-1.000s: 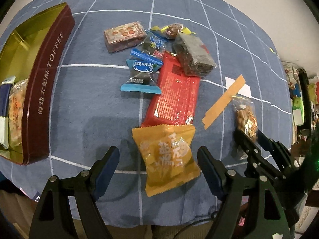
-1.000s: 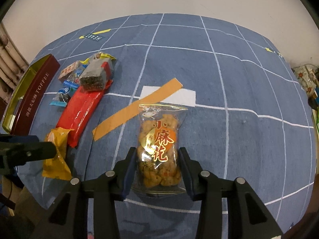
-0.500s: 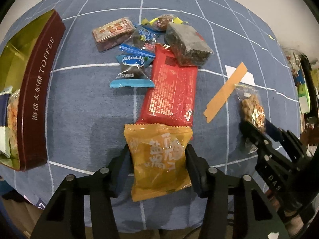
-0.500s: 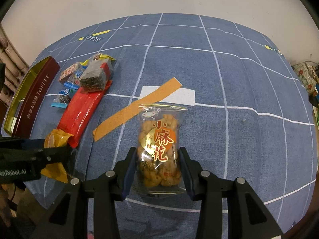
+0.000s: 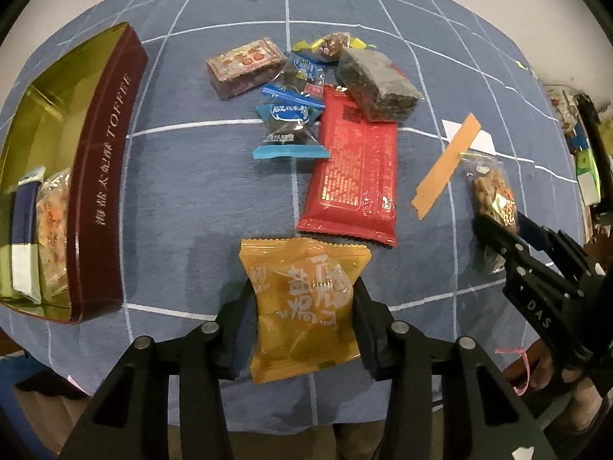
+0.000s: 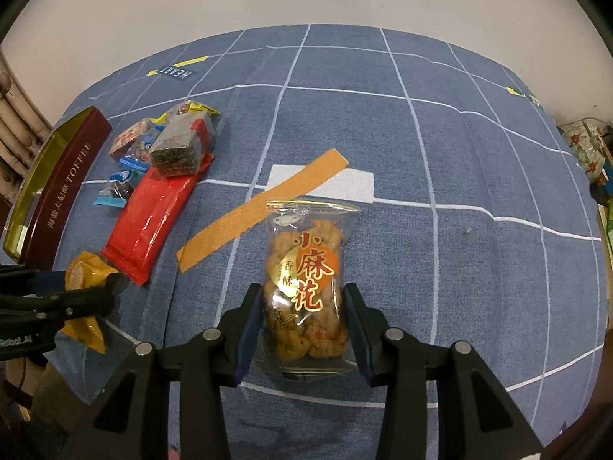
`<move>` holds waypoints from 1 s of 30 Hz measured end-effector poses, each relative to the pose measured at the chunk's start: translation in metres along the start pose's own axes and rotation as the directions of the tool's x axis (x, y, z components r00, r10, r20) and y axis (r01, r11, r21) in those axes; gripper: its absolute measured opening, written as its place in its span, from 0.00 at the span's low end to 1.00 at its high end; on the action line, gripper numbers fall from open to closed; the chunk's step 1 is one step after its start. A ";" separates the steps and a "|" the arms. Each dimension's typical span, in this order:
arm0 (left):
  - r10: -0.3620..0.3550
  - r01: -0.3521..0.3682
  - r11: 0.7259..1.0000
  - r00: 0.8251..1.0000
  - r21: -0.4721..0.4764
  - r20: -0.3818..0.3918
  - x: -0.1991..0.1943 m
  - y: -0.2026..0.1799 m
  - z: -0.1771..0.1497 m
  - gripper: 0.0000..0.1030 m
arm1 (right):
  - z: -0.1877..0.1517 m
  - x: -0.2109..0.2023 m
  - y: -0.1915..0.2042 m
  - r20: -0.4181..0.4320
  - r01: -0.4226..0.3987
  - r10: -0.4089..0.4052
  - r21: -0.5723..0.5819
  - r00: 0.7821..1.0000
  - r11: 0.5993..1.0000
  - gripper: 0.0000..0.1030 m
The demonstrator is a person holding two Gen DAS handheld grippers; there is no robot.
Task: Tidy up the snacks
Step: 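Grasp the orange pastry packet with the left gripper, then carry the orange packet into the tin and release it with the left gripper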
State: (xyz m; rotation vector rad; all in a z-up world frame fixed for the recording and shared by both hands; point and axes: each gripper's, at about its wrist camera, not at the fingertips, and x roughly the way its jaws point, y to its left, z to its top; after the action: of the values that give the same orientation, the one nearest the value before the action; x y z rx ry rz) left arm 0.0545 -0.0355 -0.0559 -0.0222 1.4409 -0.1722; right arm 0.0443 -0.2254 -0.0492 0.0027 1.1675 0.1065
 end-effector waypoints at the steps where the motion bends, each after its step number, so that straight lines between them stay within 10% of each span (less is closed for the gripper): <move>1: 0.003 -0.003 1.000 1.000 0.004 0.002 -0.001 0.000 -0.002 0.40 | 0.000 0.000 0.000 -0.001 0.002 -0.002 0.001 1.000 1.000 0.41; 30: 0.100 -0.090 0.994 0.979 -0.065 0.179 -0.081 0.078 0.014 0.40 | 0.003 0.002 0.009 -0.024 0.076 -0.076 -0.005 0.997 0.997 0.41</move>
State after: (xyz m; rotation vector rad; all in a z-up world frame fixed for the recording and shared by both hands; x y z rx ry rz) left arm 0.0669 0.0510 0.0166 -0.0151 1.2613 -0.0494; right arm 0.0474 -0.2165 -0.0497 -0.0464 1.1898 0.0414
